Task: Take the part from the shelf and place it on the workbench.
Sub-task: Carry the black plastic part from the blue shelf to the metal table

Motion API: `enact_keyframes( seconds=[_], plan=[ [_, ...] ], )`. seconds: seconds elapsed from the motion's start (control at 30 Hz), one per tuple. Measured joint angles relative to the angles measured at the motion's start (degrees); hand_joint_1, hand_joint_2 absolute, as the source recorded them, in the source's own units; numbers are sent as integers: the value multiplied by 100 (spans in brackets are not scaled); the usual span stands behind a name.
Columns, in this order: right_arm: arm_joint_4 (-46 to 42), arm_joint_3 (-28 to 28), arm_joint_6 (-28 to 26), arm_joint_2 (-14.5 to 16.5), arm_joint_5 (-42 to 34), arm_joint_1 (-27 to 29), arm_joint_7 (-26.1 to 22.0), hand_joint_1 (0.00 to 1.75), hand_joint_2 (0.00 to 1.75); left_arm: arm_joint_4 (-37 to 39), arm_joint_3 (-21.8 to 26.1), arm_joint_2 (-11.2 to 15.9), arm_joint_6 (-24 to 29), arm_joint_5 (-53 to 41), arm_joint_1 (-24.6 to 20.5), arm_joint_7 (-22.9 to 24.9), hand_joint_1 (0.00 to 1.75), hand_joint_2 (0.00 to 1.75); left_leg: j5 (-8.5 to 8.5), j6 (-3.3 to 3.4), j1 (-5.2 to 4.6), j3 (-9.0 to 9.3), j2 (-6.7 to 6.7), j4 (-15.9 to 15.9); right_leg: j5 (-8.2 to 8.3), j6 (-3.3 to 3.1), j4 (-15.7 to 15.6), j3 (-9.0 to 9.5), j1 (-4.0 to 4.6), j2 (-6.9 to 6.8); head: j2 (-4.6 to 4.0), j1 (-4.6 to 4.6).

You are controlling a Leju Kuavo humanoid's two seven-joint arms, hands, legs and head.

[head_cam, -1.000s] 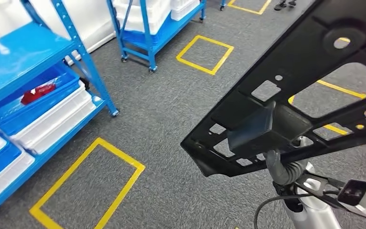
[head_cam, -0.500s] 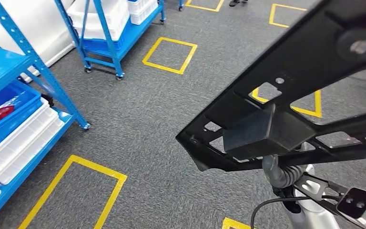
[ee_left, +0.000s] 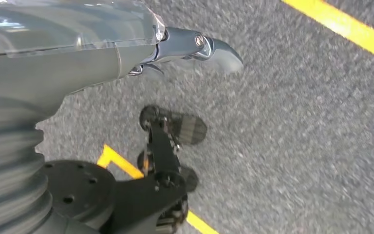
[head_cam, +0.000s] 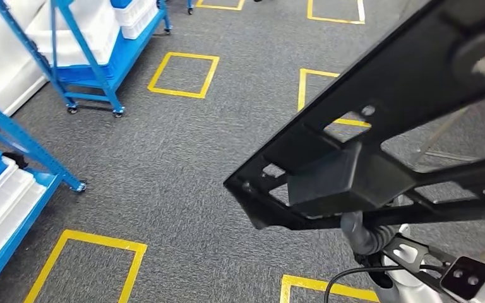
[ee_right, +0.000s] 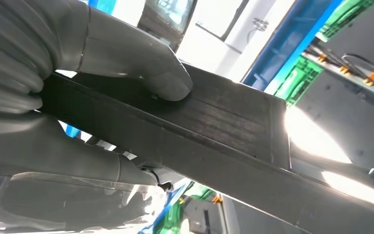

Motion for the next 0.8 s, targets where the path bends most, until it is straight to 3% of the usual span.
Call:
enact_keyframes(
  seconds=[0.03, 0.1, 0.13, 0.17, 0.2, 0.23, 0.27, 0.33, 0.4, 0.43, 0.47, 0.53, 0.6, 0.67, 0.7, 0.73, 0.8],
  plan=[
    [-20, 6, 4, -3, 16, 25, -15, 175, 175, 0, -1, 4, 1, -1, 6, 14, 0, 175, -142, -27, 13, -77, -125, 204, 14, -35, -15, 5, -16, 67, 0, 0],
    [-33, 19, 8, -10, 31, 53, -30, 175, 175, 0, -1, 8, 6, 2, 31, 55, 0, 175, -536, -53, 25, -412, -378, 950, 24, -79, -18, -1, -15, 214, 0, 0],
    [-33, 26, 11, -13, 35, 65, -32, 175, 175, -1, 0, 8, 9, 5, 47, 73, 0, 175, -679, -58, 26, -594, -431, 1329, 27, -91, -14, -6, -8, 297, 0, 0],
    [-32, 36, 14, -13, 34, 76, -32, 175, 175, -1, 1, 8, 13, 9, 58, 86, 0, 175, -718, -56, 26, -715, -456, 1557, 27, -95, -8, -9, -1, 385, 0, 0],
    [-32, 46, 16, -13, 23, 80, -31, 175, 175, -1, 1, 8, 14, 18, 63, 91, 0, 175, -629, -47, 26, -732, -470, 1549, 28, -94, 0, -10, 3, 472, 0, 0],
    [-32, 55, 16, -13, 5, 78, -26, 175, 175, -1, 2, 8, 14, 28, 63, 93, 0, 175, -445, -29, 26, -646, -494, 1319, 27, -91, 12, -9, 4, 557, 0, 0],
    [-32, 61, 14, -13, -18, 71, -17, 175, 175, -1, 2, 10, 14, 38, 61, 92, 0, 175, -211, -3, 26, -483, -563, 927, 25, -85, 25, -9, 4, 638, 0, 0],
    [-30, 66, 3, -13, -65, 46, 14, 175, 175, -1, 4, 23, 8, 51, 59, 84, 0, 175, 72, 51, 31, -191, -807, 220, 26, -44, 54, -28, 7, 779, 0, -1],
    [-29, 69, -19, -13, -107, 6, 74, 175, 175, -1, 8, 33, -8, 50, 55, 67, 0, 175, 100, 99, 17, -102, -910, -12, 48, 32, 54, -60, -14, 900, 0, -1],
    [-29, 70, -39, -11, -127, -20, 114, 175, 175, 0, 8, 30, -18, 46, 46, 58, 0, 175, 120, 127, 16, -91, -853, -35, 69, 78, 37, -74, -22, 962, 0, -1],
    [-28, 70, -62, -7, -148, -43, 156, 175, 175, 1, 8, 25, -24, 40, 32, 48, 0, 175, 148, 163, 22, -76, -787, -66, 76, 109, 35, -84, -26, 945, 0, 0],
    [-10, 64, -99, 4, -196, -129, 230, 175, 175, 3, 7, 16, -34, 31, 9, 26, 0, 175, 206, 236, 49, -50, -653, -137, -63, 148, 243, -195, -5, 684, 0, 1],
    [50, 60, -107, 17, -240, -224, 273, 175, 175, 4, 8, 14, -24, 43, 15, 19, 0, 175, 222, 270, 43, -52, -515, -159, -419, 172, 897, -506, -8, 366, 0, 3],
    [163, 58, -99, 27, -257, -265, 291, 175, 175, 4, 16, 13, 13, 84, 24, 44, 0, 175, 214, 273, 32, -60, -373, -153, -650, 200, 1539, -807, -28, 285, 0, 2],
    [230, 58, -94, 28, -260, -276, 296, 175, 175, 4, 25, 11, 38, 106, 21, 67, 0, 175, 208, 269, 29, -61, -305, -151, -619, 205, 1600, -828, -35, 271, 0, 2],
    [297, 58, -85, 28, -260, -294, 301, 175, 175, 4, 34, 7, 67, 129, 15, 100, 0, 175, 199, 261, 27, -56, -238, -148, -485, 201, 1414, -721, -38, 246, 0, 2],
    [415, 58, -67, 28, -254, -354, 302, 175, 175, 4, 51, -3, 117, 165, 7, 175, 0, 175, 171, 229, 17, -32, -116, -141, -149, 162, 601, -271, -13, 44, 0, 2]
  ],
)
